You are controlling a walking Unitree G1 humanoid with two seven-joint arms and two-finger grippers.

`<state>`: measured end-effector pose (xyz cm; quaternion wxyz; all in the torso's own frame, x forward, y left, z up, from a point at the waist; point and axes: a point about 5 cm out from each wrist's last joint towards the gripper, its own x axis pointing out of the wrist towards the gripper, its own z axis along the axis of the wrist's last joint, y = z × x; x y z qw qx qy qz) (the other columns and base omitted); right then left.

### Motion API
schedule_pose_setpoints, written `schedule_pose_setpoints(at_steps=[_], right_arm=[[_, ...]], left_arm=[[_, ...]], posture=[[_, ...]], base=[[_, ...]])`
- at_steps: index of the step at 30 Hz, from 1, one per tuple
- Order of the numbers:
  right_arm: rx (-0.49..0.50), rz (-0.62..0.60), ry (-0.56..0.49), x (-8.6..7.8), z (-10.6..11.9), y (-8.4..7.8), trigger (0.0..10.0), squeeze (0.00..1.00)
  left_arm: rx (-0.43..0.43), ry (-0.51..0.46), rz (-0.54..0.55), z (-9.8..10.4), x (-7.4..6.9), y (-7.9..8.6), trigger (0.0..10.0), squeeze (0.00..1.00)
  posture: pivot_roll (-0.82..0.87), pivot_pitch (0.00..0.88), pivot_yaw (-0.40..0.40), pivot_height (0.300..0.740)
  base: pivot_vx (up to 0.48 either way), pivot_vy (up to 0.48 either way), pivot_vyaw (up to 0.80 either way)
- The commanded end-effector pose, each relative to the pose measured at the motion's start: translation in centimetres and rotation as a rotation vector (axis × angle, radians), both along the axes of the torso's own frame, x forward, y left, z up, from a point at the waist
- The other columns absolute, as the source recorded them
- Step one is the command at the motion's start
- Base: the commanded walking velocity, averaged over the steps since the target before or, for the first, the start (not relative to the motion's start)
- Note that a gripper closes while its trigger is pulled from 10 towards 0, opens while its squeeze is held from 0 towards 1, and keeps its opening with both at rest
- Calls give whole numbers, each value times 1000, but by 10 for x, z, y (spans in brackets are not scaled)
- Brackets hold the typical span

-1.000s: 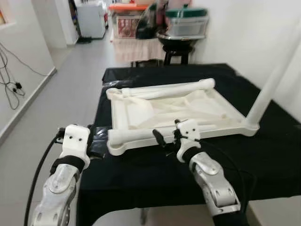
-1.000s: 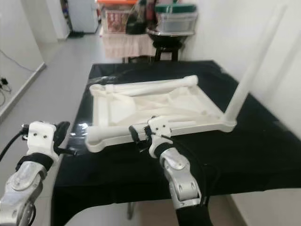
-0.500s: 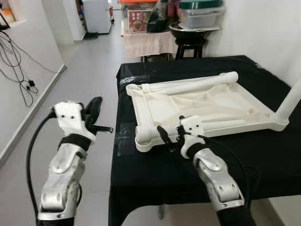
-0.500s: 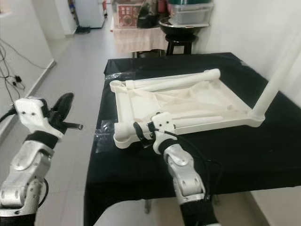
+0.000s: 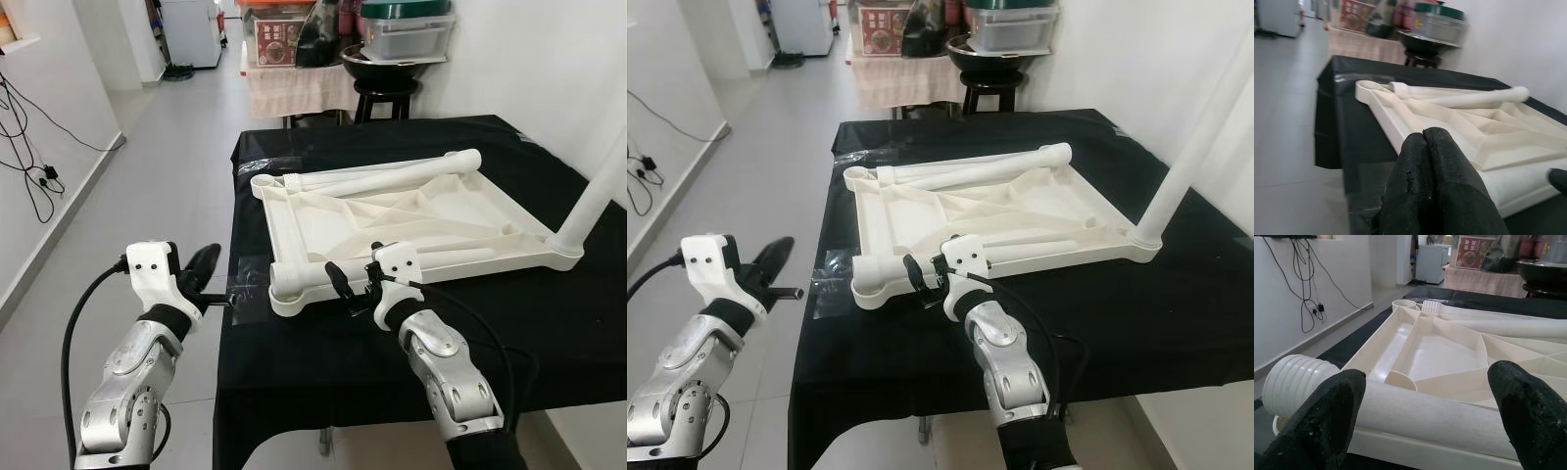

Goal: Building children table

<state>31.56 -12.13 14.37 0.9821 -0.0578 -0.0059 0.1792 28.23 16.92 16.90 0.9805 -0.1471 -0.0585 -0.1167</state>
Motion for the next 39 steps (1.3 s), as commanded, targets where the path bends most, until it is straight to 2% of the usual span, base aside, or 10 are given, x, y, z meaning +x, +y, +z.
schedule_pose_setpoints(at_steps=[1, 16, 24, 28, 29, 34, 36, 37, 38, 39], right_arm=[[5, 6, 26, 0, -5, 2, 10000, 0], [26, -10, 53, 1, -10, 1, 10000, 0], [35, -20, 44, 3, -9, -1, 10000, 0], [56, -20, 41, 4, -7, -2, 10000, 0], [58, -12, 47, 4, -7, -1, 10000, 0], [84, 17, 76, 4, -10, 1, 10000, 0], [87, 20, 81, 4, -10, 2, 10000, 0], [92, 26, 87, 4, -11, 2, 10000, 0], [92, 28, 88, 4, -11, 2, 10000, 0], [92, 28, 88, 4, -11, 2, 10000, 0]], left_arm=[[17, -4, -16, 0, -2, -1, 10000, 0], [90, -25, -75, -1, -6, -16, 10000, 0], [88, -51, -124, 5, -8, -23, 10000, 0], [121, -61, -152, 8, -10, -28, 10000, 0], [149, -54, -176, 7, -12, -30, 10000, 0], [429, -1, -324, -6, -29, -39, 10000, 0], [468, 6, -354, -7, -32, -39, 10000, 0], [600, 1, -388, -7, -37, -36, 10000, 0], [663, -2, -405, -6, -39, -34, 10000, 0], [663, -2, -405, -6, -39, -34, 10000, 0]], posture=[[-24, 0, 39, 740], [-23, 0, 37, 740], [-27, 0, 38, 740], [-27, 0, 38, 740], [-27, 0, 38, 740], [-18, 0, 35, 740], [-15, 0, 34, 740], [-12, 0, 33, 740], [-11, 0, 33, 740], [-11, 0, 33, 740]], base=[[0, 304, 0], [0, 20, -468], [480, 0, -600], [0, 0, 0], [0, 0, 0], [0, 0, 0], [0, 0, 0], [0, 0, 0], [0, 0, 0], [0, 0, 0]])
